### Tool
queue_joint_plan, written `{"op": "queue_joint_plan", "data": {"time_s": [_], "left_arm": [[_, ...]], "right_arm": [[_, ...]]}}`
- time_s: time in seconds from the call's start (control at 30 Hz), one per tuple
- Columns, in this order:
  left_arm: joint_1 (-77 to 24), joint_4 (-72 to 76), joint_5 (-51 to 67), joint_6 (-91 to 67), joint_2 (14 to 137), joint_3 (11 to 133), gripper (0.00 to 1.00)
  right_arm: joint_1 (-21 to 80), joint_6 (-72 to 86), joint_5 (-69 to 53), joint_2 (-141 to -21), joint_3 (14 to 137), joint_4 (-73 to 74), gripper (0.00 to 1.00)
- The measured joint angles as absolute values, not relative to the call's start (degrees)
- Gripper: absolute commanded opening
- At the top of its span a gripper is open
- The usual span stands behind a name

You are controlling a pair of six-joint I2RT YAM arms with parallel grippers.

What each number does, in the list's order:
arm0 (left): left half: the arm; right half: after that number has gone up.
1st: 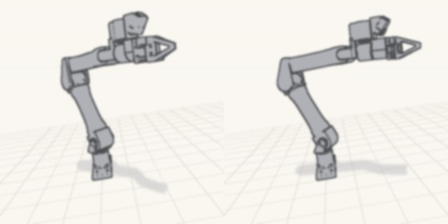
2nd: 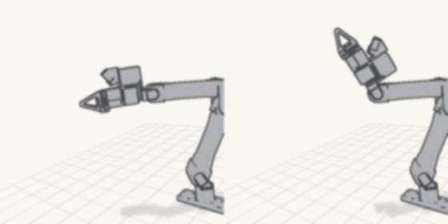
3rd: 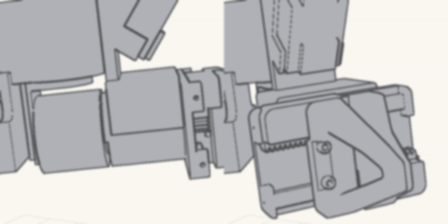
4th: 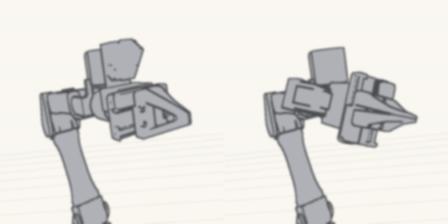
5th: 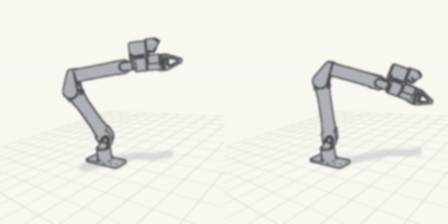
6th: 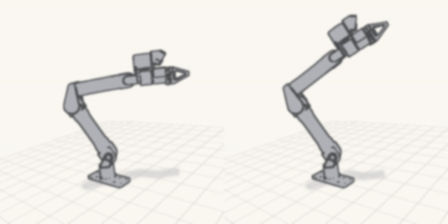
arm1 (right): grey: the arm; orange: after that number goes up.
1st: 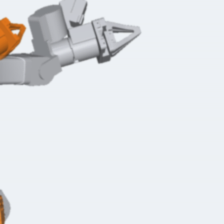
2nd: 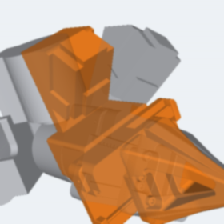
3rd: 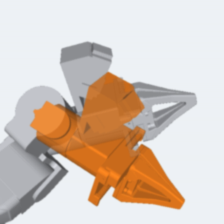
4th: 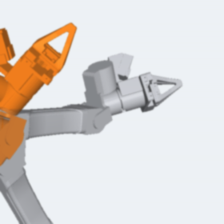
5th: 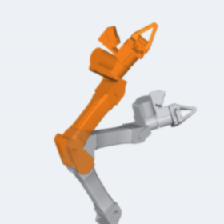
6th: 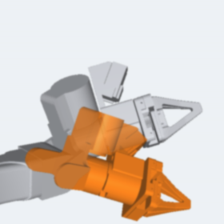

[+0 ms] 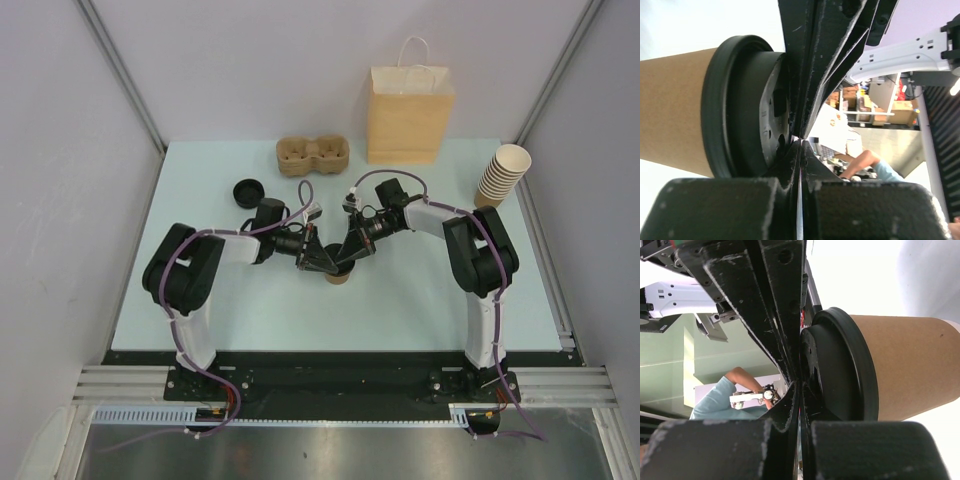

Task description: Pack the takeout coffee

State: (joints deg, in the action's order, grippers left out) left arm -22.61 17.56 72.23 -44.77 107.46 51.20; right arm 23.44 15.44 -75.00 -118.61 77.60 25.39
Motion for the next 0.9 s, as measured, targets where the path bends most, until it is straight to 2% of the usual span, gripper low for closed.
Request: {"op": "queue_joint_plan", "data": {"time_s": [0.43,0.9], "left_arm": [[-22.06,18.06,73.36,-45.54,107.22,51.11,0.0],[-23.9,24.64,69.12,-50.06,96.73,48.75,0.0]], "right_arm": [[23.9,16.49,-74.56,-117.8,77.03,24.25,0.0],[24.27,21.04,-71.26,-107.9,75.22,16.62,0.0]]}}
